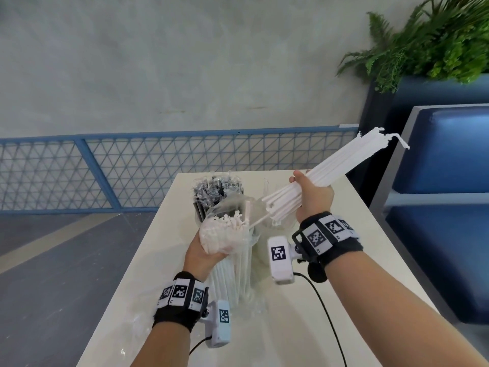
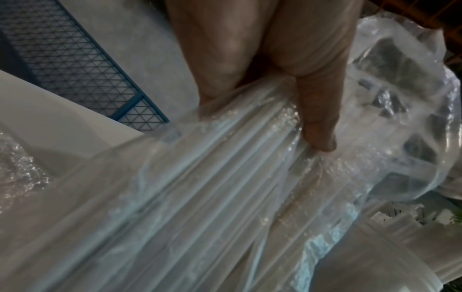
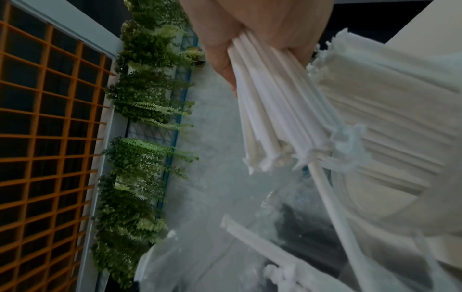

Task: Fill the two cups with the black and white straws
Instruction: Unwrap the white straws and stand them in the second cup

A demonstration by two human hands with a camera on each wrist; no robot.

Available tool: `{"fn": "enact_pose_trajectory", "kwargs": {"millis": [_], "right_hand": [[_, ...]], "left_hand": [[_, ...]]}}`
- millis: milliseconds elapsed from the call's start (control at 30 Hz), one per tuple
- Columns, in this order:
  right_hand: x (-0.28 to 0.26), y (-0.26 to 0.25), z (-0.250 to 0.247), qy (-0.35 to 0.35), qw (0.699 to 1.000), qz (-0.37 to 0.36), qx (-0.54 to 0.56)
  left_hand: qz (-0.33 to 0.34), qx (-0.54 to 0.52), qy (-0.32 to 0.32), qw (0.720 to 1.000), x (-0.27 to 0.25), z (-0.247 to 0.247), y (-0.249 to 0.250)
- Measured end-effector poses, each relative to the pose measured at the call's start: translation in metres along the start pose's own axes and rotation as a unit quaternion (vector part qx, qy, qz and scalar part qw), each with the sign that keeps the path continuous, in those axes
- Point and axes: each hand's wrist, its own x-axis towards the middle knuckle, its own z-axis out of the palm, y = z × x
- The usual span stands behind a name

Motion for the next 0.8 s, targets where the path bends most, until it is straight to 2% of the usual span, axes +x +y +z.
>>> {"fn": "enact_pose_trajectory", "kwargs": {"millis": [200, 300, 500, 700, 800], "right_hand": [[0.012, -0.006, -0.009, 0.055, 0.998, -0.018, 0.020], [0.019, -0.012, -0.010, 0.072, 0.996, -0.045, -0.015], [0.018, -0.010, -0.001, 0.043, 0.987, -0.108, -0.107], [0.014, -0.012, 0.016, -0.001, 0.963, -0.206, -0.175], [0.010, 0.014, 0.015, -0.054, 0.946, -0.196, -0.251]], "left_hand": [[-0.005, 0.000, 0.023, 1.000, 0.000, -0.005, -0.001], [-0.011, -0.003, 0.034, 0.999, 0.000, -0.007, -0.001], [0.002, 0.034, 0.019, 0.999, 0.000, -0.004, -0.001], [0.003, 0.036, 0.008, 0.999, -0.001, 0.001, 0.001], [0.001, 0.027, -0.005, 1.000, 0.000, 0.004, 0.003]]}}
